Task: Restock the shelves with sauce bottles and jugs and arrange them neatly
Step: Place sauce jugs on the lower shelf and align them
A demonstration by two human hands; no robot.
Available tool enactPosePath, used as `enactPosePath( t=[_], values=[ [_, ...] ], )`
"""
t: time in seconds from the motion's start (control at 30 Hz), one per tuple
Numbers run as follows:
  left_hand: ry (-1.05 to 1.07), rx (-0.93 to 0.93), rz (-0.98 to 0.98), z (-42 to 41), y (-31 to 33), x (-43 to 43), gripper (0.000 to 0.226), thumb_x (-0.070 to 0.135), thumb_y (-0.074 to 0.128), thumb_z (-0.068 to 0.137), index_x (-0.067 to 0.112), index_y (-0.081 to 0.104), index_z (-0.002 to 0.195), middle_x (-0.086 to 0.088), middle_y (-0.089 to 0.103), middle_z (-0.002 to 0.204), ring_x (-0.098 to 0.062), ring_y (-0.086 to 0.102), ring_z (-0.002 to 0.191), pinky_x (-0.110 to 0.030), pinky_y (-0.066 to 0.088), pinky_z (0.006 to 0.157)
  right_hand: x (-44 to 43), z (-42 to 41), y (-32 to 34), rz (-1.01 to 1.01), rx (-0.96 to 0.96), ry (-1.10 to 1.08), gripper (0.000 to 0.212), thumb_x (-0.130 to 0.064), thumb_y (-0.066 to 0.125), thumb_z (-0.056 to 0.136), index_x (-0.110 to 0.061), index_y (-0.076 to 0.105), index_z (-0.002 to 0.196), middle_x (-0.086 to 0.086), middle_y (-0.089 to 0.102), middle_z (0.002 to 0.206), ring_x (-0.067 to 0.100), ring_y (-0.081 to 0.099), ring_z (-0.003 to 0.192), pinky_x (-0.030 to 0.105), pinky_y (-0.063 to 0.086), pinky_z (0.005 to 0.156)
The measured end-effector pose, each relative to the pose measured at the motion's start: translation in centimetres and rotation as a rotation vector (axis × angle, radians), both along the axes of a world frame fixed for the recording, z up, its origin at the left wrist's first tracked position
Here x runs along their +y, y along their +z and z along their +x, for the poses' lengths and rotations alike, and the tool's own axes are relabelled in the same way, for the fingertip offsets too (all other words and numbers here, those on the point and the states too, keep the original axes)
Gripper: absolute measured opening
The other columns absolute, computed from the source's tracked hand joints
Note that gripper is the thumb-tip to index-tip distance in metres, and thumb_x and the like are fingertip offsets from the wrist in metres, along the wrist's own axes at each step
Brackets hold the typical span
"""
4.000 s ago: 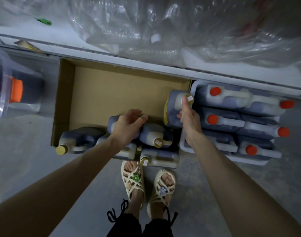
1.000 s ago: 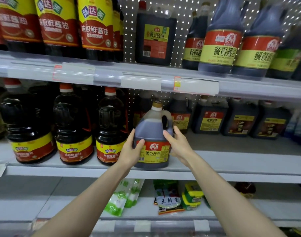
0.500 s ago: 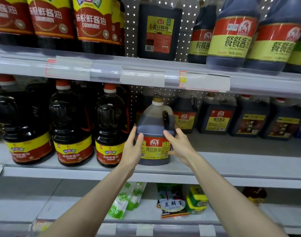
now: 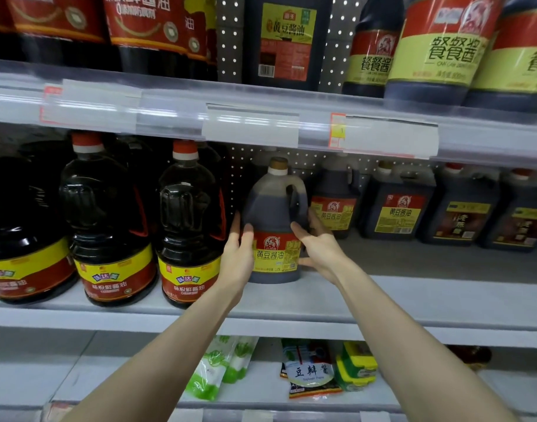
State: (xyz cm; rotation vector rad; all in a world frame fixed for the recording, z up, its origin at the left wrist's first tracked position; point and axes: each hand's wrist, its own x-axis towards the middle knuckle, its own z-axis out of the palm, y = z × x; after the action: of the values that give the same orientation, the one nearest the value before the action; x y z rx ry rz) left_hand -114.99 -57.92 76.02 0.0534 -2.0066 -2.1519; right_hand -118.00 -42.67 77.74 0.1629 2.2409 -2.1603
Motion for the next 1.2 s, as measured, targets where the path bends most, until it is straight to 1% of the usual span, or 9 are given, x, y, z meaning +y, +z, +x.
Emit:
enactPosePath(
  t=[0.17,0.27,0.43,0.5,0.63,0.8,0.87,0.97,1.2],
  values=[
    [0.025,-0.014,0.007,-1.2,-0.1,0.3,0.049,0.041,0.03,0.104,0.036,0.02,0.151,0.001,0.04,0.148,-0.018,0.042,0.131,-0.028,0.035,0.099,-0.2,-1.4,-0.5,0.01,0.006,-0.008,0.064,-0.031,0.06,0.094,-0.043,0.027,0.148,-0.002,0.034,0.153,0.033,0.044,0.132,0.05,0.054,0.083],
    [0.043,-0.025,0.011,-1.9,-0.1,0.7,0.049,0.043,0.031,0.103,0.037,0.02,0.151,-0.001,0.04,0.149,-0.022,0.041,0.133,-0.033,0.036,0.104,-0.4,-2.2,-0.5,0.013,0.01,-0.019,0.064,-0.029,0.06,0.094,-0.041,0.028,0.149,-0.001,0.035,0.153,0.034,0.043,0.132,0.057,0.053,0.087],
    [0.061,-0.028,0.003,-2.8,-0.3,0.8,0.05,0.046,0.031,0.102,0.041,0.019,0.15,-0.001,0.038,0.151,-0.025,0.041,0.134,-0.041,0.036,0.11,-0.3,-3.1,-0.5,0.019,0.007,-0.011,0.064,-0.027,0.057,0.096,-0.037,0.024,0.151,0.002,0.034,0.154,0.034,0.046,0.13,0.056,0.052,0.091],
    [0.062,-0.038,0.006,-3.1,-0.4,0.8,0.05,0.048,0.031,0.101,0.042,0.019,0.149,-0.001,0.038,0.151,-0.026,0.042,0.133,-0.045,0.038,0.11,-0.2,-3.4,-0.4,0.022,0.002,-0.005,0.065,-0.027,0.057,0.097,-0.036,0.023,0.151,0.004,0.036,0.153,0.034,0.045,0.131,0.057,0.05,0.093],
    [0.086,-0.029,-0.009,-3.6,-0.2,0.8,0.051,0.048,0.032,0.101,0.042,0.018,0.149,-0.001,0.035,0.152,-0.028,0.042,0.133,-0.043,0.04,0.108,-0.2,-3.9,-0.2,0.029,-0.006,0.007,0.065,-0.026,0.056,0.097,-0.036,0.02,0.151,0.005,0.034,0.154,0.034,0.042,0.133,0.058,0.047,0.096],
    [0.102,-0.028,-0.046,-4.2,-0.3,0.7,0.05,0.039,0.033,0.103,0.04,0.016,0.15,-0.001,0.028,0.156,-0.029,0.039,0.134,-0.049,0.041,0.106,-0.2,-4.3,-0.3,0.039,-0.008,0.008,0.065,-0.026,0.054,0.098,-0.037,0.02,0.151,0.005,0.034,0.154,0.035,0.041,0.134,0.058,0.047,0.097],
    [0.105,-0.016,-0.069,-4.4,-0.3,0.7,0.05,0.036,0.033,0.104,0.038,0.015,0.151,-0.002,0.024,0.157,-0.029,0.035,0.137,-0.048,0.038,0.108,-0.2,-4.6,-0.2,0.036,0.002,0.007,0.064,-0.026,0.054,0.098,-0.037,0.021,0.151,0.004,0.034,0.154,0.035,0.041,0.134,0.059,0.047,0.097],
    [0.096,0.004,-0.056,-4.7,-0.2,0.7,0.051,0.038,0.031,0.103,0.034,0.015,0.151,-0.002,0.022,0.158,-0.026,0.028,0.142,-0.035,0.029,0.112,-0.2,-5.0,-0.3,0.04,0.011,0.005,0.064,-0.027,0.055,0.097,-0.038,0.023,0.151,0.002,0.035,0.153,0.034,0.042,0.133,0.059,0.048,0.095],
    [0.099,-0.011,-0.049,-5.4,-0.5,0.7,0.052,0.042,0.031,0.102,0.037,0.014,0.151,0.001,0.019,0.159,-0.024,0.025,0.143,-0.034,0.027,0.113,-0.3,-5.5,-0.4,0.052,0.009,0.003,0.064,-0.029,0.056,0.097,-0.04,0.022,0.15,0.002,0.036,0.152,0.033,0.045,0.13,0.057,0.05,0.093]
  ],
)
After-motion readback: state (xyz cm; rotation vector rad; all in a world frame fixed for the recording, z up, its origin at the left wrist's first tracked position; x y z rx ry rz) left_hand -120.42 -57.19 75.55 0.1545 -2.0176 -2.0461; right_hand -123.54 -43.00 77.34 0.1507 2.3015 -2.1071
